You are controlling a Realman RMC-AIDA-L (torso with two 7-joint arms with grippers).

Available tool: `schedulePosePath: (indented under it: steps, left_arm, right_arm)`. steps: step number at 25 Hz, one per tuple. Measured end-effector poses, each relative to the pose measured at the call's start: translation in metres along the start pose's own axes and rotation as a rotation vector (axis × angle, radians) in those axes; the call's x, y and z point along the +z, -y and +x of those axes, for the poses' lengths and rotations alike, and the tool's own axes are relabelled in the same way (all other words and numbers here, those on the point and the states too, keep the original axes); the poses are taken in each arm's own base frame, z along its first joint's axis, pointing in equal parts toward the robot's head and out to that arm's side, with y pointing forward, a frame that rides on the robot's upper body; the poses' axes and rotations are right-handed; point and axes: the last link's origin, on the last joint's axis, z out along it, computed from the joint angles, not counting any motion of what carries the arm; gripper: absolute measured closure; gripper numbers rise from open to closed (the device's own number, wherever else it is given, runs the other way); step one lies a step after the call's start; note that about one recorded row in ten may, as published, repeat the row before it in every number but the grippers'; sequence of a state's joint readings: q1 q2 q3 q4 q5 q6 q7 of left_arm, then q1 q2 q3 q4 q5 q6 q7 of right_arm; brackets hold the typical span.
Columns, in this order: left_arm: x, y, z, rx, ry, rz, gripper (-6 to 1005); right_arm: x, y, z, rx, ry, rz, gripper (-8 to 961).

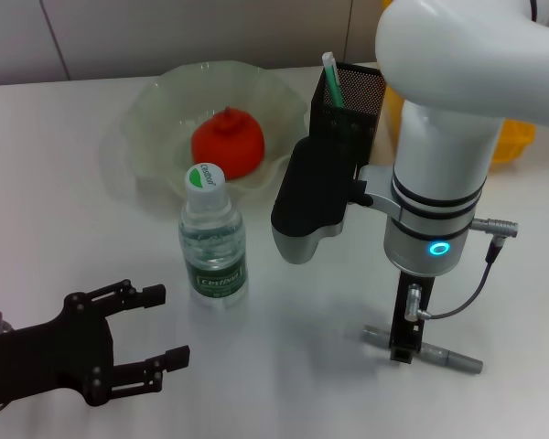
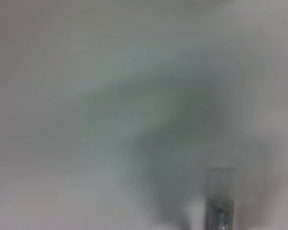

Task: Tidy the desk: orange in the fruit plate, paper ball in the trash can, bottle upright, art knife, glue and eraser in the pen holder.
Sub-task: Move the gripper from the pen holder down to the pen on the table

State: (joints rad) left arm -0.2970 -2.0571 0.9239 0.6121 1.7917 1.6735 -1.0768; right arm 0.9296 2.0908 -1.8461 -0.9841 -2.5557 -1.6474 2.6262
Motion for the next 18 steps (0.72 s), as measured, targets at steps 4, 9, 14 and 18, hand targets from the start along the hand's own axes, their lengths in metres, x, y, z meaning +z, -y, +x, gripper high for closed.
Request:
schedulePosePath:
  steps: [4,9,14,18]
  left_arm:
    - [-0.0002,0.0004,0.0003,0.001,0.0,0.0,192]
    - [0.0003,0.0012,0.0012,0.004,0.0,-0.001,192]
    - [0.0,0.0017,0.0016,0.008,0.001,-0.001,192]
    - [-0.0001,0.0018,0.0016,0.009,0.002,-0.001,193]
  right_arm:
    - [0.0008,-0.0007,-0.0003,-0.004,-0.004,0.001,584]
    - [0.0027,-0.0009,0.0004,-0.003,-0.013,-0.002,699]
    - [0.004,-0.0018,0.0009,0.001,-0.021,-0.003,801]
    - [0.0036,-0.0025,0.0009,0.002,-0.022,-0.005,808]
